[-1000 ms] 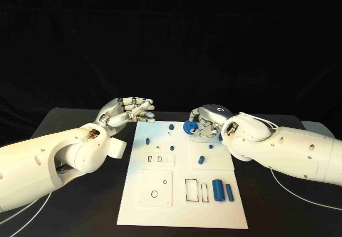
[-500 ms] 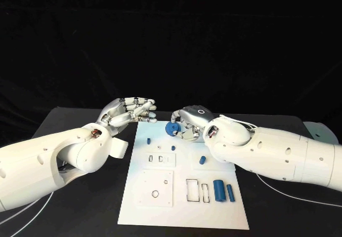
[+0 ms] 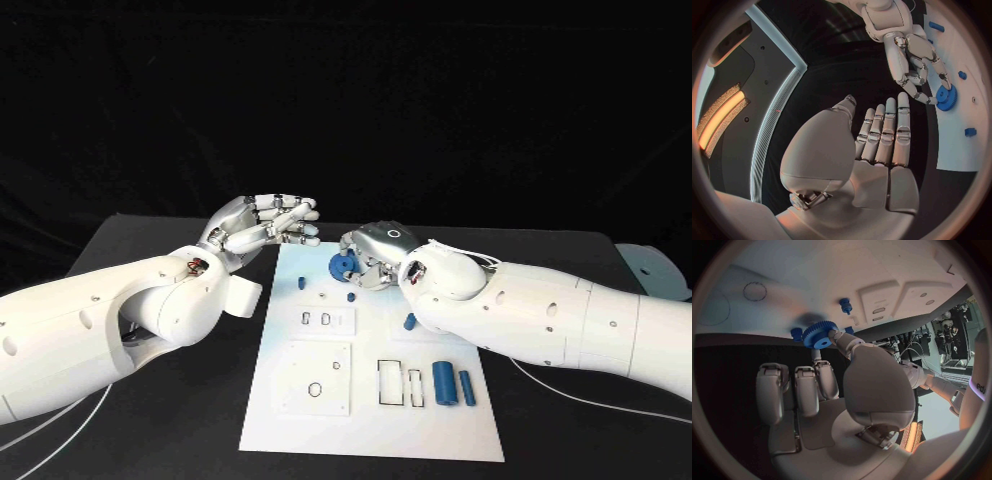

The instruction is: Assemble the parts on the task board

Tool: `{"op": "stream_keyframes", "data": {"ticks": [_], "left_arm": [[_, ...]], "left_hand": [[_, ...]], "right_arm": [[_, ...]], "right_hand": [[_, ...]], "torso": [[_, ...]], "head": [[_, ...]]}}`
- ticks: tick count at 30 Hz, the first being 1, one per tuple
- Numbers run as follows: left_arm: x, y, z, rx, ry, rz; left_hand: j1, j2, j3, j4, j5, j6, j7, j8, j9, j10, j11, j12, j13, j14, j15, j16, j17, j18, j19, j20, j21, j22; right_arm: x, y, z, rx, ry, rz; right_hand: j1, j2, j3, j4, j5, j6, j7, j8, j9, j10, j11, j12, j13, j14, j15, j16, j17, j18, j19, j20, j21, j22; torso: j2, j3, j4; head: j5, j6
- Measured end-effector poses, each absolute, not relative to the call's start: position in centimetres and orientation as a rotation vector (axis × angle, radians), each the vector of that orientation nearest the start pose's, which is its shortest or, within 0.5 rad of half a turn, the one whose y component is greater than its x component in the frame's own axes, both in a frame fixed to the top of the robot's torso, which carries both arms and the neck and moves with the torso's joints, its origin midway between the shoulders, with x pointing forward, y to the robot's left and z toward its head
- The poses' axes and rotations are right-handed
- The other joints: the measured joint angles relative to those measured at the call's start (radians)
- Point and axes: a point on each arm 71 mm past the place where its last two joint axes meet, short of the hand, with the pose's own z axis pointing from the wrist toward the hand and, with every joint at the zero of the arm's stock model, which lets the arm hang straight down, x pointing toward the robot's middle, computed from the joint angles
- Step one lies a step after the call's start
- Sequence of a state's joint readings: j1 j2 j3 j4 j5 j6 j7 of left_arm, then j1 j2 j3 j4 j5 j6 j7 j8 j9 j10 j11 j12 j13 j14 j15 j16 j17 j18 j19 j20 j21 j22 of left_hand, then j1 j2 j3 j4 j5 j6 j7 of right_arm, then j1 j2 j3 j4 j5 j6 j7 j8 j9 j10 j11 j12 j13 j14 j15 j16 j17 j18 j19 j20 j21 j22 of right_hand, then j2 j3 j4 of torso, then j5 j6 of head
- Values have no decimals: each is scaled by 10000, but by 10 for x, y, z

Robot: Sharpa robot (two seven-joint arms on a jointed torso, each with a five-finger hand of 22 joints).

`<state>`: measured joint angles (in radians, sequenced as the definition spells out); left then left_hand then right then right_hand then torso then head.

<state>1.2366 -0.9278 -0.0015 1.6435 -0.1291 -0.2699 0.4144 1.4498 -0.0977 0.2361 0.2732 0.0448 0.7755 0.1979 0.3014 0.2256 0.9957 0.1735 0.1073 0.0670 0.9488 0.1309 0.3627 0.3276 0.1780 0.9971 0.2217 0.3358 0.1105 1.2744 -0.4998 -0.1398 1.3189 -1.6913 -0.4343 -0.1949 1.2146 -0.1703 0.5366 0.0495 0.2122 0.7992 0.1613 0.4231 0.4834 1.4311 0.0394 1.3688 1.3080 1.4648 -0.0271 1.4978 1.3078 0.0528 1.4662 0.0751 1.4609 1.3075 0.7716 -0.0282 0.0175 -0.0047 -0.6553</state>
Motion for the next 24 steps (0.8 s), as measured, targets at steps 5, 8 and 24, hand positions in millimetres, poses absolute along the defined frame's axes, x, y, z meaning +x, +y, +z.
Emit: {"op": "stream_keyframes", "data": {"ticks": [5,8,24], "left_arm": [[474,210,-133,-8929,13977,-16423],[474,210,-133,-8930,13977,-16420],[475,210,-133,-8934,13981,-16413]], "left_hand": [[0,0,0,0,0,0,0,0,0,0,0,0,0,0,0,0,0,0,0,0,0,1],[0,0,0,0,0,0,0,0,0,0,0,0,0,0,0,0,0,0,0,0,0,1],[0,0,0,0,0,0,0,0,1,0,0,0,0,0,0,0,-2,0,0,0,0,1]], "right_arm": [[512,-79,-182,-4174,14625,5798],[513,-78,-182,-4164,14619,5754],[517,-77,-189,-4153,14793,5545]], "right_hand": [[-52,-52,0,0,0,23,-24,-20,-2,0,0,0,0,0,0,0,-1,1,0,1,0,-1],[-52,-53,0,0,-11,25,-26,-20,-14,0,0,0,-1,0,0,0,-1,1,0,0,0,-1],[-362,-117,125,43,-9,-250,-34,-952,-248,-253,252,-352,-3,13,99,39,-3,3,-1,55,0,6]], "torso": [[-1,3,4],[-5,3,3],[-10,-3,4]], "head": [[0,-15],[3,-19],[-6,-15]]}}
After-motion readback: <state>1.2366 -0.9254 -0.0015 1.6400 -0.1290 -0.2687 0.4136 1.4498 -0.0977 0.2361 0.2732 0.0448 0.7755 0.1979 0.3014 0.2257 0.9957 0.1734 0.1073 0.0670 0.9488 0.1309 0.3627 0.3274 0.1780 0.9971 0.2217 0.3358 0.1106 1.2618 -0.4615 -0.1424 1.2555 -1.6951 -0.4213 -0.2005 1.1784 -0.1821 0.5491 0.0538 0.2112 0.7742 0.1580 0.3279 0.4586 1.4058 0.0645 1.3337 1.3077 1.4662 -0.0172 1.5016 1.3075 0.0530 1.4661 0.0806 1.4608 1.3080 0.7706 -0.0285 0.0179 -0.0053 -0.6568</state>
